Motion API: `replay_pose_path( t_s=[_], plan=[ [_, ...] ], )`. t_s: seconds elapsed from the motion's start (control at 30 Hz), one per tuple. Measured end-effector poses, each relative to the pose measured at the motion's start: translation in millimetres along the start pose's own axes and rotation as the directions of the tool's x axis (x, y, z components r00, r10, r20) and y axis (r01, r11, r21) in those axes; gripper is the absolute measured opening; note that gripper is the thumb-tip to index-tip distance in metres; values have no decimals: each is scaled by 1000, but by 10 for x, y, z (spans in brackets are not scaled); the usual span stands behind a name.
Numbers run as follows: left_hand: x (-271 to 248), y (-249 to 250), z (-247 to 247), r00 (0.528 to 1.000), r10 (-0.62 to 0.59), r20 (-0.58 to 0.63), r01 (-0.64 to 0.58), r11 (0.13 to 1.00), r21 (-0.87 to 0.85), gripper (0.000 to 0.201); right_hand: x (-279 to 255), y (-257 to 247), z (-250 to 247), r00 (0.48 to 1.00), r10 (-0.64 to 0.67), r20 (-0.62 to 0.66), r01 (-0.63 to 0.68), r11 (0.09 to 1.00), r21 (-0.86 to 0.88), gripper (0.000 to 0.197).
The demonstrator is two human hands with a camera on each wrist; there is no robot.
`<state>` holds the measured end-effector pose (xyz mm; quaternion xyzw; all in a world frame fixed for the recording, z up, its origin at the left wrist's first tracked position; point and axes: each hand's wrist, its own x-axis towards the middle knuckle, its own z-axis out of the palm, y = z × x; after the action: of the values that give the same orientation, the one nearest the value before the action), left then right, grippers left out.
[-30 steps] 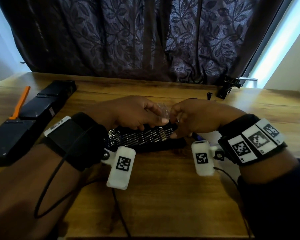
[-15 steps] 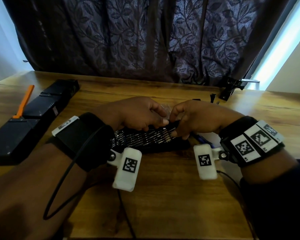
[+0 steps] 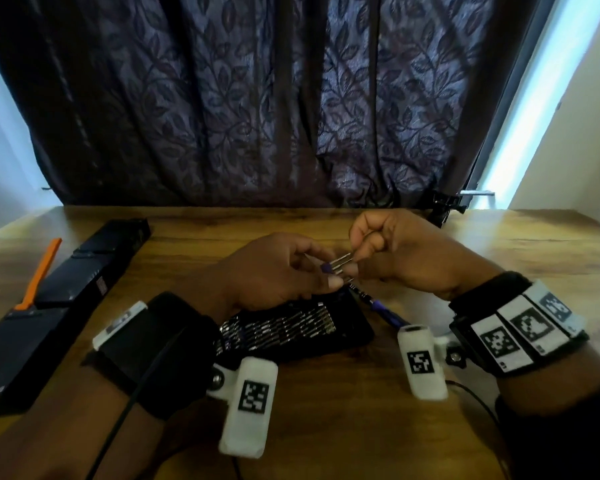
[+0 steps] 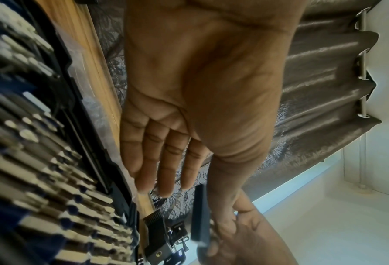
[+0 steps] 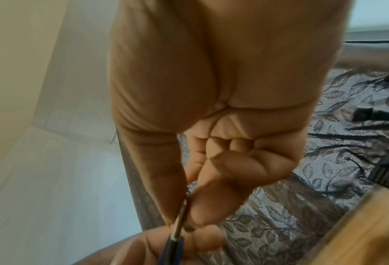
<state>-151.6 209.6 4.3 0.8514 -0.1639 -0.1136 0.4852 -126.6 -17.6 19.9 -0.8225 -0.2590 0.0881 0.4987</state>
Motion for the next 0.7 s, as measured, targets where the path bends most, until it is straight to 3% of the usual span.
replay_pose_path(
  t_s=[0.13, 0.23, 0.37, 0.53, 0.7],
  plan=[
    [21, 19, 42, 998, 66, 13, -63, 983, -174, 28, 0, -41, 82, 987, -134, -88, 142, 986, 82, 27],
    [33, 15, 64, 995, 91, -34, -96, 969, -228, 25, -5, -56, 109, 971, -175, -165, 200, 968, 152, 28],
    [17, 67, 41, 984, 113, -139, -156, 923, -353, 37, -11, -45, 112, 961, -194, -196, 232, 953, 194, 35],
    [-26, 125, 39, 969, 141, -203, -212, 895, -392, 33, -24, -62, 162, 969, -185, -162, 214, 958, 191, 27],
    [-50, 164, 46, 955, 129, -267, -230, 889, -395, 41, -20, -80, 173, 967, -196, -165, 233, 941, 247, 17]
  ],
)
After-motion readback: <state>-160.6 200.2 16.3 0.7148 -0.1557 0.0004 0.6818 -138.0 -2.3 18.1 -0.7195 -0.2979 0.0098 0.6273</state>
